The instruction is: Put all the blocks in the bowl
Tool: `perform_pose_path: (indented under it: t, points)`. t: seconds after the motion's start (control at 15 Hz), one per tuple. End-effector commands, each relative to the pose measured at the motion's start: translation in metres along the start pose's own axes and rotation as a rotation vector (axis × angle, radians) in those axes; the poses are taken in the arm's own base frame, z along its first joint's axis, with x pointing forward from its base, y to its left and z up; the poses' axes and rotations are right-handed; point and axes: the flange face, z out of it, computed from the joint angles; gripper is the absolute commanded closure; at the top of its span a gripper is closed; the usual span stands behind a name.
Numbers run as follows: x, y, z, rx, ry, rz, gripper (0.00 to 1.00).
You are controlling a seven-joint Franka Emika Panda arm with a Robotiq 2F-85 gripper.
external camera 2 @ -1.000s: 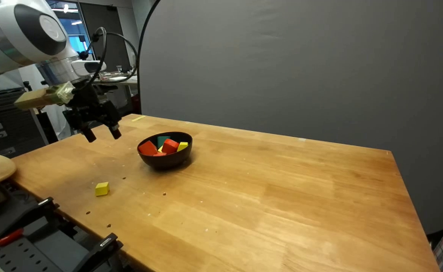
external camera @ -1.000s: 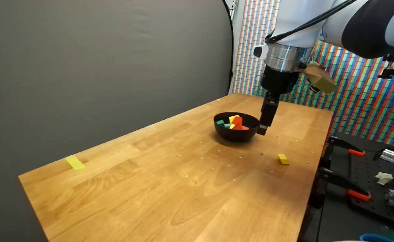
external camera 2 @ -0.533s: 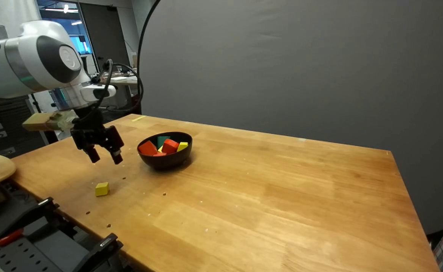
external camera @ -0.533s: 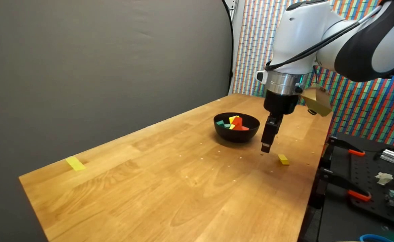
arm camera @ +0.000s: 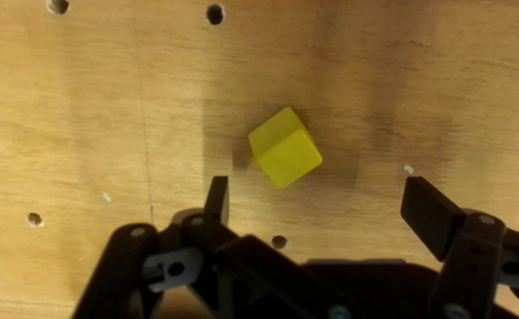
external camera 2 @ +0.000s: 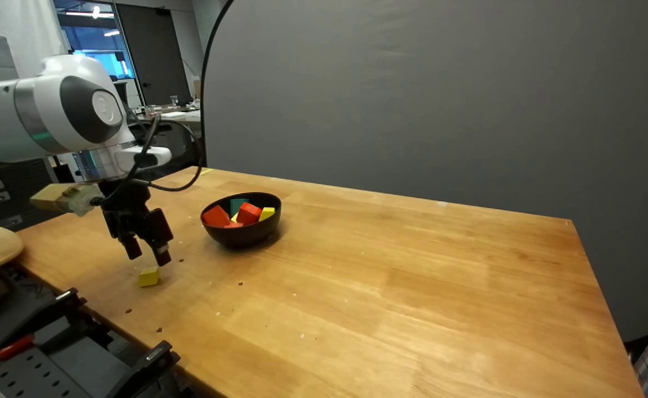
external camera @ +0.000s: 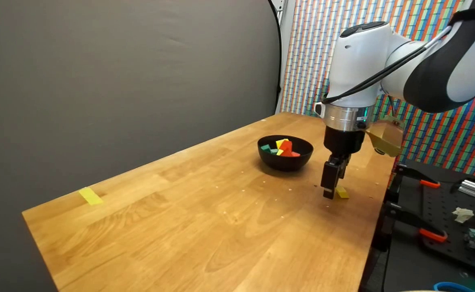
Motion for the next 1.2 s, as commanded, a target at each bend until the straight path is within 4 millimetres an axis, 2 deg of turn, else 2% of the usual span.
perform_pose_path:
  t: [0.0,0.07,0.13,0.2,0.27,0.4,0.73,0.87,0.93,1.13]
  points:
    - [-0.003,0.001,0.006,-0.003,-0.022,0.056,0.0]
    - [-0.004,0.001,0.008,-0.004,-0.021,0.062,0.01]
    - [-0.004,0.001,0.009,-0.003,-0.023,0.068,0.26]
    - [-0.004,0.001,0.01,-0.004,-0.021,0.072,0.26]
    - [-0.005,0.001,0.011,-0.003,-0.023,0.076,0.32]
    - [-0.005,0.001,0.011,-0.004,-0.022,0.088,0.5]
    - [-0.003,-0.001,0.007,-0.004,-0.015,0.111,0.86]
    - [0.001,-0.004,0.0,0.017,0.021,0.1,0.92]
    - [0.005,-0.009,-0.008,0.044,0.067,0.08,0.86]
    - [0.014,-0.018,-0.048,0.097,0.213,-0.011,0.86]
